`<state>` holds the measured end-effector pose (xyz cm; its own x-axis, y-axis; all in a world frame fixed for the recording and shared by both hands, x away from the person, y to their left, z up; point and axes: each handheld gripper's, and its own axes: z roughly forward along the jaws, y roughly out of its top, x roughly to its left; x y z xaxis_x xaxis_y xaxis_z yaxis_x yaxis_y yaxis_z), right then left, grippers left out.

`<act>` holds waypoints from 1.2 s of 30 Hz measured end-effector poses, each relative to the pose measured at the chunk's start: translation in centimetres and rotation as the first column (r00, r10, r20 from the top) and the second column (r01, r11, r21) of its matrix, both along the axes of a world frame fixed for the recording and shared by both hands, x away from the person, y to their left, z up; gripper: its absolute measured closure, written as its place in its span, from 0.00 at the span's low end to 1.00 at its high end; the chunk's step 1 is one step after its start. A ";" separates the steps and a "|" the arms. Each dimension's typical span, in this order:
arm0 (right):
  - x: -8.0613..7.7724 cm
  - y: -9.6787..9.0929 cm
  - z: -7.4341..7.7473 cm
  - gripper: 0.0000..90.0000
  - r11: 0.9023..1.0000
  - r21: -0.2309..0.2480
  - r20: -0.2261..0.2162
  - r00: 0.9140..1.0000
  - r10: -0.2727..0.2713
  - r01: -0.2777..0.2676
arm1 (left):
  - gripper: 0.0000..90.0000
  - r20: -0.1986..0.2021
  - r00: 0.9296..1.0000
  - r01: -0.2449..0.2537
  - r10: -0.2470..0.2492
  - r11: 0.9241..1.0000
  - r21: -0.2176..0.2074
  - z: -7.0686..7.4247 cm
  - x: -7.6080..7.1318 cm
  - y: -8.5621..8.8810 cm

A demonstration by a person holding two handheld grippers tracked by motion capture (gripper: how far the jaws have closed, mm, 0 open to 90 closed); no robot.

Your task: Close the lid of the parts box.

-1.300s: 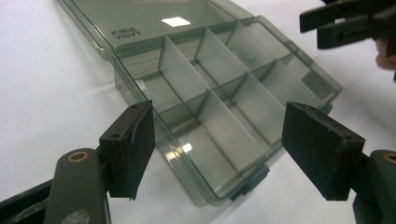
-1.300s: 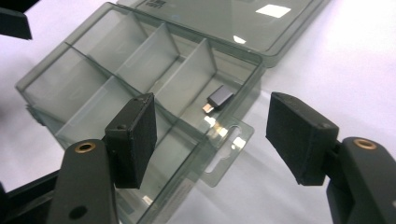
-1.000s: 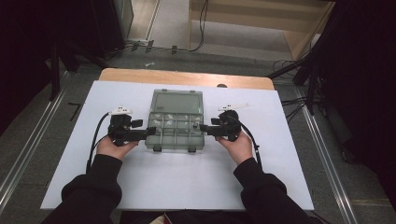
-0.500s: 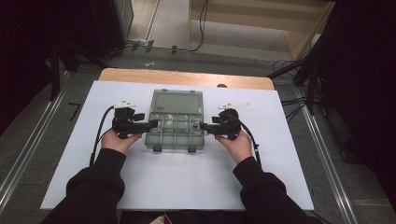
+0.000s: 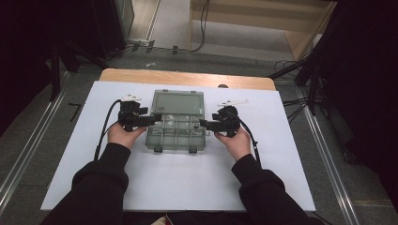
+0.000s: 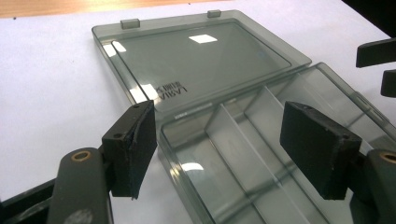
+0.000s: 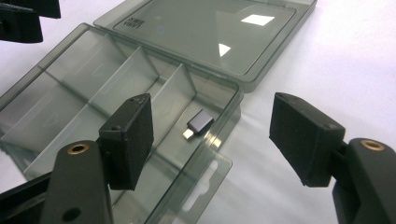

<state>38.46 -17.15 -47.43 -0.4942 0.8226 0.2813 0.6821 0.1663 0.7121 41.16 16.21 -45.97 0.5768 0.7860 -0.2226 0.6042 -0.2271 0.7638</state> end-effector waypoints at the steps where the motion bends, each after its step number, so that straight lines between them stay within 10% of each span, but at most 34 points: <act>1: 0.2 0.1 0.0 0.32 1.000 -0.004 0.000 1.000 0.000 0.000 | 0.31 0.009 1.000 -0.004 0.004 1.000 -0.002 0.0 0.1 -0.1; 36: 5.0 2.0 -0.3 0.33 0.994 -0.050 0.006 0.996 -0.092 0.092 | 0.31 0.020 0.996 -0.089 0.089 0.996 0.032 -1.4 4.4 -1.3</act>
<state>43.47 -15.14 -47.69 -0.4168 0.8777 0.2364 0.6933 0.1388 0.7071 45.54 14.90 -47.39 0.5082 0.8410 -0.1855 0.6088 -0.1984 0.7681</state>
